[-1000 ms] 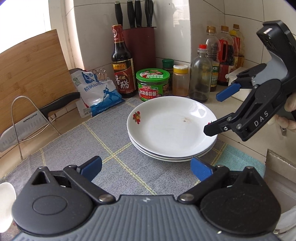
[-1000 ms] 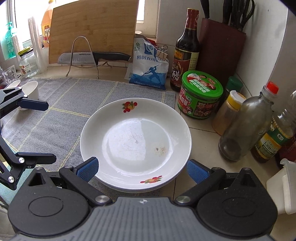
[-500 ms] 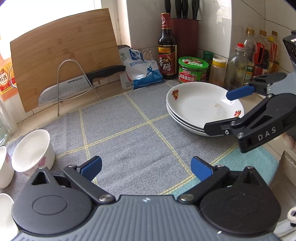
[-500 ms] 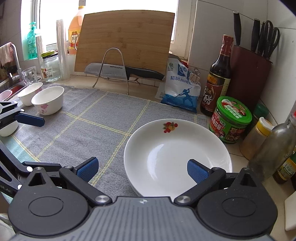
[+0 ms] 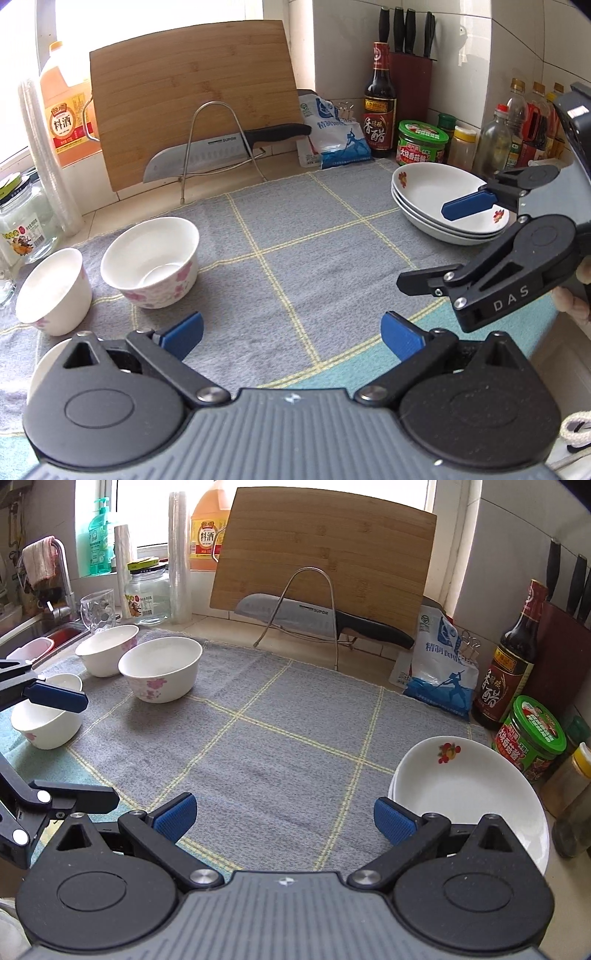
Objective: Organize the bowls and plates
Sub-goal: 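Withdraw the right tool from the stack while the left tool moves toward the bowls, then grasp the rim of the plain white bowl with the left tool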
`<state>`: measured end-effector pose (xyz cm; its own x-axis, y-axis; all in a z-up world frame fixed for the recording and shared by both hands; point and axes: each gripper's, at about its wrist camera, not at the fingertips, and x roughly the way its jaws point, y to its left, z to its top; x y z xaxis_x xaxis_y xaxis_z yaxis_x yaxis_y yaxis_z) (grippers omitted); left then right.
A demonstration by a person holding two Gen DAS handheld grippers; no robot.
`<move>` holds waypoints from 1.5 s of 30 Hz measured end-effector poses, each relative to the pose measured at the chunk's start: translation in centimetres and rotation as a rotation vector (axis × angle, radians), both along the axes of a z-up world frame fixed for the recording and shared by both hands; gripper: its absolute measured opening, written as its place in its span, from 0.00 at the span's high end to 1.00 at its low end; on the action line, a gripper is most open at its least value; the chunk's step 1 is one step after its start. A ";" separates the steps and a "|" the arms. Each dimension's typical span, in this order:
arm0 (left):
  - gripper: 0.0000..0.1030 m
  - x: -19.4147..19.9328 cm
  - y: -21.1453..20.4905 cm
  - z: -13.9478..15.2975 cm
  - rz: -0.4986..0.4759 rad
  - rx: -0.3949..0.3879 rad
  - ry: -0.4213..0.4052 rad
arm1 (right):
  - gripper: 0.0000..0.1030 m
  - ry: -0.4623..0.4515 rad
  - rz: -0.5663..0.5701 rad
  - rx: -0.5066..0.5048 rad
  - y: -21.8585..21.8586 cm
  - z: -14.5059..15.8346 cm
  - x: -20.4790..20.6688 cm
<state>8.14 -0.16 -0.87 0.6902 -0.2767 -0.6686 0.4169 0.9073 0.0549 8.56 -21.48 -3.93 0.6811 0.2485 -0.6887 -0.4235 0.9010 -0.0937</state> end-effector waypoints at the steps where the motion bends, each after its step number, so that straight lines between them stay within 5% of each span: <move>1: 0.01 -0.1 0.7 0.1 -0.002 -0.001 -0.002 | 0.00 0.000 0.002 -0.004 0.7 0.0 -0.2; 13: 0.01 -0.1 6.9 0.5 -0.049 -0.006 -0.022 | 0.00 -0.008 0.048 -0.034 8.2 -0.8 -2.0; 24: 0.01 1.3 13.0 0.6 0.006 0.064 -0.024 | 0.00 -0.028 0.250 -0.039 15.1 -1.8 -2.6; 38: 0.04 4.6 18.7 -1.8 0.079 0.104 0.093 | 0.00 -0.036 0.431 0.022 23.4 -3.5 -2.9; 45: 0.21 4.8 18.2 -2.2 0.015 0.095 0.122 | 0.13 -0.017 0.417 0.031 24.0 -4.0 -2.5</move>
<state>12.89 18.04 -3.03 0.6056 -0.1985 -0.7706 0.4126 0.9064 0.0907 6.11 2.53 -7.95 0.5291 0.5259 -0.6660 -0.7512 0.6553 -0.0794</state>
